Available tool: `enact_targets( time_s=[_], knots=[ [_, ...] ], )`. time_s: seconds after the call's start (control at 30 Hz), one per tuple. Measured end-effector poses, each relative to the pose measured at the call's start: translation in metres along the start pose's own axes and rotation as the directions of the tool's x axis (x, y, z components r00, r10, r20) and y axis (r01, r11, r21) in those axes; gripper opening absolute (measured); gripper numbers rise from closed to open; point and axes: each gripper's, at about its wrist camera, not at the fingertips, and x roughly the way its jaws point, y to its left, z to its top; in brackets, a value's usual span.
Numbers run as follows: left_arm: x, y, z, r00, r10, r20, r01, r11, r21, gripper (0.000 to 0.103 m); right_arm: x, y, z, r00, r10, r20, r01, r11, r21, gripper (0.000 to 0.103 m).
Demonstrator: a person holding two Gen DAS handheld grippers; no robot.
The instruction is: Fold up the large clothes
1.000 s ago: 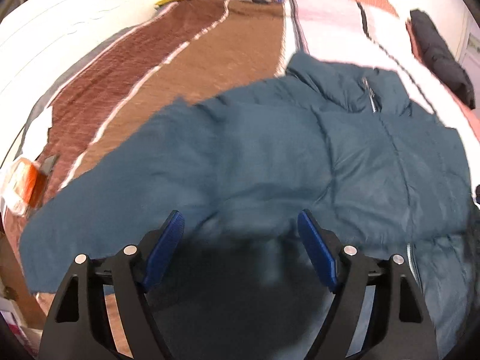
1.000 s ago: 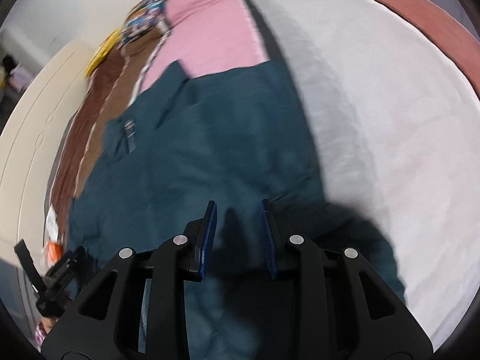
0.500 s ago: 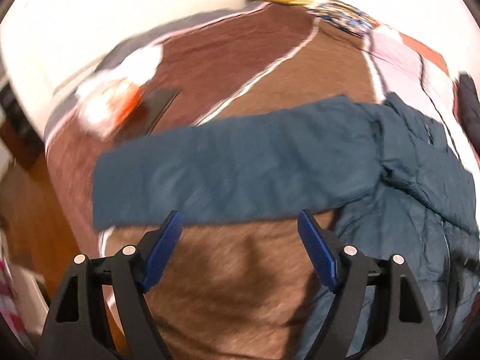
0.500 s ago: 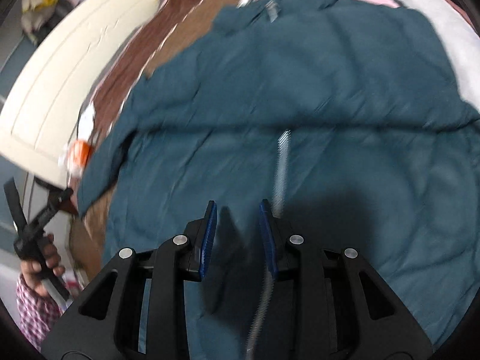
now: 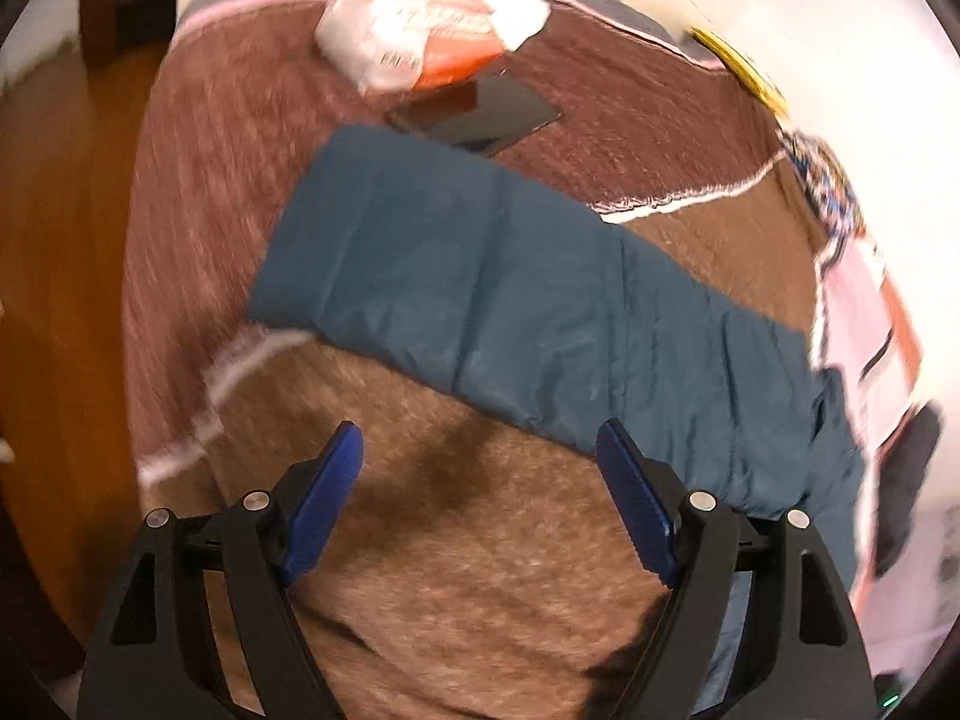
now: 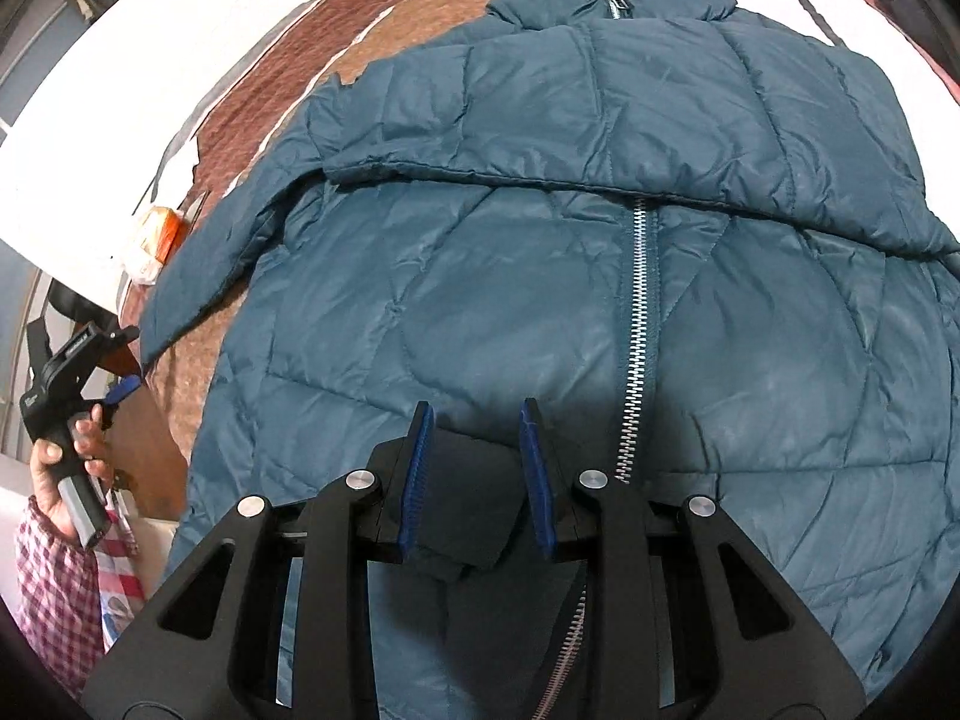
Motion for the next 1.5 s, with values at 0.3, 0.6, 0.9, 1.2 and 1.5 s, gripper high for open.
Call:
enact_targets(
  time_s=[0.3, 0.6, 0.9, 1.2, 1.5],
  knots=[
    [0.040, 0.025, 0.005, 0.997, -0.059, -0.039, 0.043, 0.944, -0.326, 0.079, -0.008, 0.008, 0.003, 1.000, 0.008, 0.015, -0.007, 1.000, -0.029, 0.030],
    [0.054, 0.017, 0.019, 0.995, -0.092, 0.046, 0.103, 0.905, -0.414, 0.075, -0.004, 0.000, 0.004, 1.000, 0.004, 0.006, -0.004, 1.000, -0.014, 0.030],
    [0.042, 0.006, 0.022, 0.992, 0.040, 0.124, 0.002, 0.947, -0.322, 0.017, -0.007, -0.016, 0.001, 1.000, 0.007, 0.010, -0.007, 1.000, 0.029, 0.030],
    [-0.012, -0.035, 0.035, 0.949, 0.046, 0.312, -0.022, 0.996, -0.081, 0.006, -0.013, -0.029, -0.005, 1.000, 0.021, 0.012, -0.022, 0.999, 0.050, 0.030],
    [-0.064, -0.115, 0.035, 0.912, -0.160, 0.377, 0.112, 0.983, 0.145, 0.005, -0.025, -0.042, -0.003, 0.999, 0.011, 0.052, -0.015, 0.997, 0.080, 0.030]
  ],
)
